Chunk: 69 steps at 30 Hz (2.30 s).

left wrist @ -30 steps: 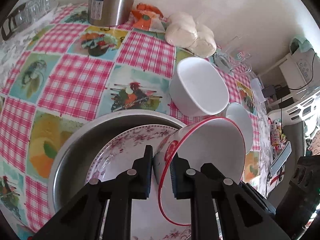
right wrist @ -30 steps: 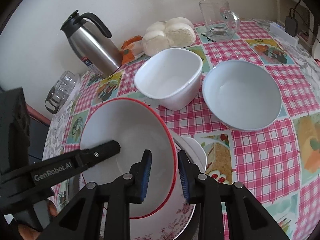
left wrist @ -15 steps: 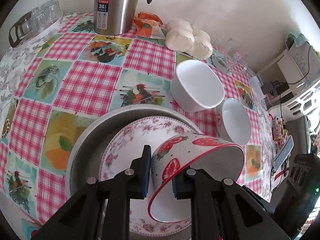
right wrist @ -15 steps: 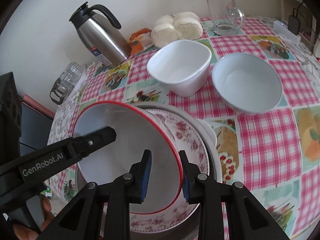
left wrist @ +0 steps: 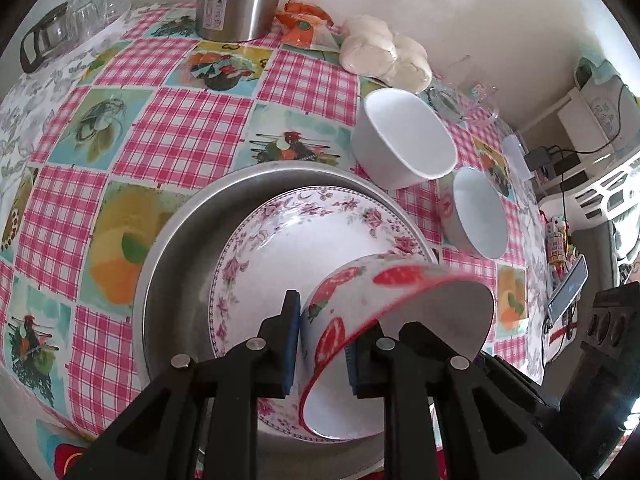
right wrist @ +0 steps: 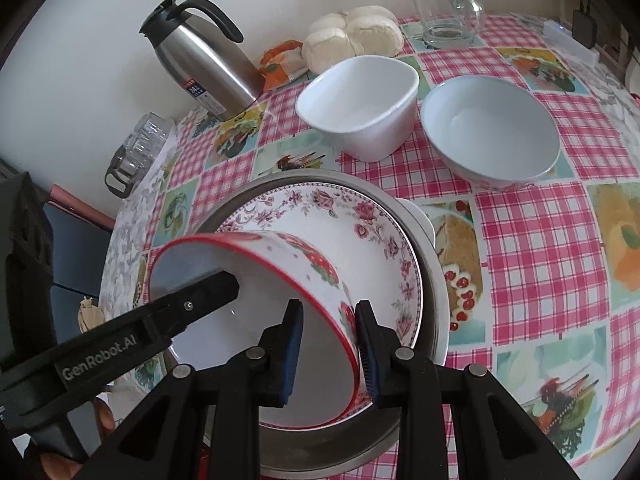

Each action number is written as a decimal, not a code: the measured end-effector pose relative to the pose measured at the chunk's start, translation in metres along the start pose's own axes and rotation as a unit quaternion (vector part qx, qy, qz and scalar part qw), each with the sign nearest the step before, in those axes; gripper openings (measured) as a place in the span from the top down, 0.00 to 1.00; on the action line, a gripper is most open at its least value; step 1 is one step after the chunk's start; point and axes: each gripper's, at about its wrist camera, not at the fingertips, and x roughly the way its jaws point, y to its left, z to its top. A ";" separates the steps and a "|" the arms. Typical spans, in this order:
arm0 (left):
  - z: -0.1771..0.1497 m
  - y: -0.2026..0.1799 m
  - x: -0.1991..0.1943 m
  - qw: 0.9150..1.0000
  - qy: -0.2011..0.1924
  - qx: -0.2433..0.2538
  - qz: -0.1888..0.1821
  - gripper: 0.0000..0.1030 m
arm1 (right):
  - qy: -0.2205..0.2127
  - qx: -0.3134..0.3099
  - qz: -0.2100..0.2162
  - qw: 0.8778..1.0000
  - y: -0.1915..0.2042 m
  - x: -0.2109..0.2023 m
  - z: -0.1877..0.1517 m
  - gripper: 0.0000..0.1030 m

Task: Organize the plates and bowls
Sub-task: 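Lower the strawberry-print bowl onto the plate inside the basin, then tilt the bowl with both grippers to rest against the basin wall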

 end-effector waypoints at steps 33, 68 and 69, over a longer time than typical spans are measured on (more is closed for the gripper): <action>0.005 0.024 -0.042 0.995 -0.080 -0.051 0.013 0.64 | -0.047 0.081 -0.024 0.995 -0.046 -0.023 0.013 0.67; -0.006 0.083 0.007 0.990 -0.014 -0.135 0.044 0.77 | 0.002 0.129 -0.009 0.992 -0.067 0.008 0.005 0.80; -0.005 0.081 0.007 0.990 -0.017 -0.129 0.049 0.77 | 0.001 0.127 -0.011 0.992 -0.065 0.009 0.005 0.80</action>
